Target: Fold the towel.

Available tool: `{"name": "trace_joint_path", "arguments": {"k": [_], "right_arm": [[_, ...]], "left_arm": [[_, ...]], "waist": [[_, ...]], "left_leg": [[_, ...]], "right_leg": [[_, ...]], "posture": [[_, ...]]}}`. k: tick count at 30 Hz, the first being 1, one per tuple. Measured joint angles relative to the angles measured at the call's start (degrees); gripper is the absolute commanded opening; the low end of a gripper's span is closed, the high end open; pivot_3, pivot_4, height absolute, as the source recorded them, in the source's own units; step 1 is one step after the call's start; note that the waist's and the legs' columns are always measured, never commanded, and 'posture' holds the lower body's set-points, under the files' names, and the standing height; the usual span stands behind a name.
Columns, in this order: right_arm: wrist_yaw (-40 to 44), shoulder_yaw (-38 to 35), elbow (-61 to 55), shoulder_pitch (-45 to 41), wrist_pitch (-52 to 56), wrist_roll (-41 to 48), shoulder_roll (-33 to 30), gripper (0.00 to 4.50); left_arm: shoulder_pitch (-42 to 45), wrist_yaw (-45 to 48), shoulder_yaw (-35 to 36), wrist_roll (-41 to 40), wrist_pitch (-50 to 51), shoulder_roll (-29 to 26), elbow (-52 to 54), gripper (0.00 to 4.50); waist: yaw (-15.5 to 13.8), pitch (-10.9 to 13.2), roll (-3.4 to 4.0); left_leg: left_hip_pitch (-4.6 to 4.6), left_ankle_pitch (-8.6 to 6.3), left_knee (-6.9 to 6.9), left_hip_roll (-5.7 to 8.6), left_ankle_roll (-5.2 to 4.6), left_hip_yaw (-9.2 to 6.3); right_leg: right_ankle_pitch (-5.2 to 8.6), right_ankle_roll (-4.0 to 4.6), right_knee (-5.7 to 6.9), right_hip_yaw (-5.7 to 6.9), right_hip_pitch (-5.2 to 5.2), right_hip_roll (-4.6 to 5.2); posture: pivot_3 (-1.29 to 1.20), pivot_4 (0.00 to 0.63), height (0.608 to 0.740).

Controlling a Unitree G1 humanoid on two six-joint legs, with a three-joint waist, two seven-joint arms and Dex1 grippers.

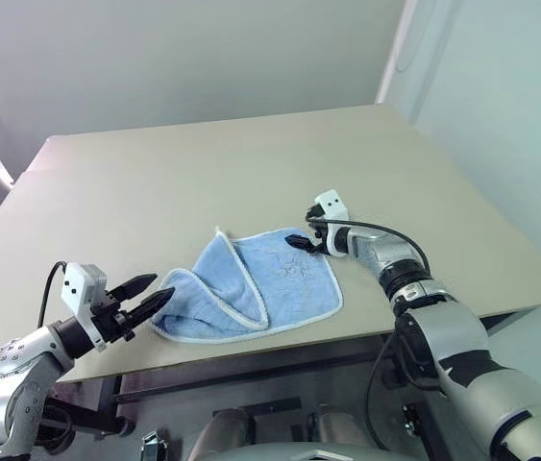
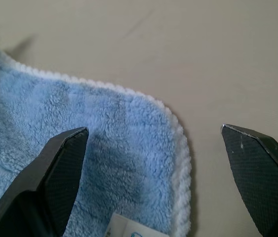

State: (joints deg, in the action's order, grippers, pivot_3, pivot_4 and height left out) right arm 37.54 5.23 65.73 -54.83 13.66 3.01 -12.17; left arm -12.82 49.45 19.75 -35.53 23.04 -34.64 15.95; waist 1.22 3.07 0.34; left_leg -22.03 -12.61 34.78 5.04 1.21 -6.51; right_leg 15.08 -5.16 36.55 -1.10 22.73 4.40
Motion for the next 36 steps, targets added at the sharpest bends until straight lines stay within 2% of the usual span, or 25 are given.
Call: {"name": "trace_joint_path", "arguments": {"k": [2, 4, 15, 24, 31, 36], "right_arm": [[0.0, 0.1, 0.7, -0.1, -0.7, -0.9, 0.0, 4.49], [0.2, 0.4, 1.2, -0.1, -1.5, -2.1, 0.1, 3.89], [-0.1, 0.7, 1.6, 0.1, -4.7, -5.0, 1.1, 0.02], [0.5, -1.1, 2.6, 0.0, -5.2, -4.8, 0.6, 0.02], [0.4, -1.2, 2.4, 0.1, -4.6, -4.9, 0.5, 0.02], [0.1, -1.3, 2.0, 0.2, -4.1, -5.0, 0.4, 0.02]], "left_arm": [[-0.1, 0.0, 0.0, 0.1, 0.0, 0.0, 0.0, 2.74], [-0.1, 0.0, 0.0, 0.1, 0.0, 0.0, 0.0, 2.74], [1.9, 0.9, -1.0, 0.8, 0.1, -0.9, 0.0, 2.74], [3.2, 2.6, -5.1, 0.8, 0.7, -2.7, 4.9, 2.74], [2.6, 9.0, -11.3, 3.2, -0.2, -8.0, 7.8, 2.74], [8.0, 12.1, -18.5, 7.5, -2.6, -8.4, 6.2, 2.74]], "waist": [[-0.1, 0.0, 0.01], [-0.1, 0.0, 0.04], [0.5, 0.0, 0.05], [0.9, 0.0, 0.05], [1.2, 0.1, 0.11], [1.1, 0.1, 0.12]], "left_leg": [[0.3, -0.01, -0.01, -0.01, 0.0, -0.03], [0.61, -0.07, -0.05, -0.01, 0.09, -0.03], [0.63, -0.02, -0.05, -0.01, 0.02, -0.03], [0.62, -0.02, -0.05, 0.0, 0.01, -0.05], [0.62, -0.01, -0.08, 0.0, 0.0, -0.06], [0.62, -0.01, -0.03, 0.04, 0.0, -0.05]], "right_leg": [[0.02, 0.01, 0.0, 0.02, -0.2, 0.0], [0.04, 0.01, -0.07, 0.02, -0.42, 0.02], [0.03, 0.01, -0.02, 0.0, -0.39, 0.0], [0.03, 0.01, -0.03, 0.01, -0.41, 0.01], [0.03, 0.02, -0.03, 0.0, -0.41, 0.0], [0.03, 0.01, -0.03, 0.01, -0.46, -0.03]], "posture": [[0.0, 0.0, 0.74], [0.0, 0.0, 0.74], [0.0, 0.0, 0.74], [0.0, 0.0, 0.74], [0.0, 0.0, 0.74], [0.0, 0.0, 0.74]]}}
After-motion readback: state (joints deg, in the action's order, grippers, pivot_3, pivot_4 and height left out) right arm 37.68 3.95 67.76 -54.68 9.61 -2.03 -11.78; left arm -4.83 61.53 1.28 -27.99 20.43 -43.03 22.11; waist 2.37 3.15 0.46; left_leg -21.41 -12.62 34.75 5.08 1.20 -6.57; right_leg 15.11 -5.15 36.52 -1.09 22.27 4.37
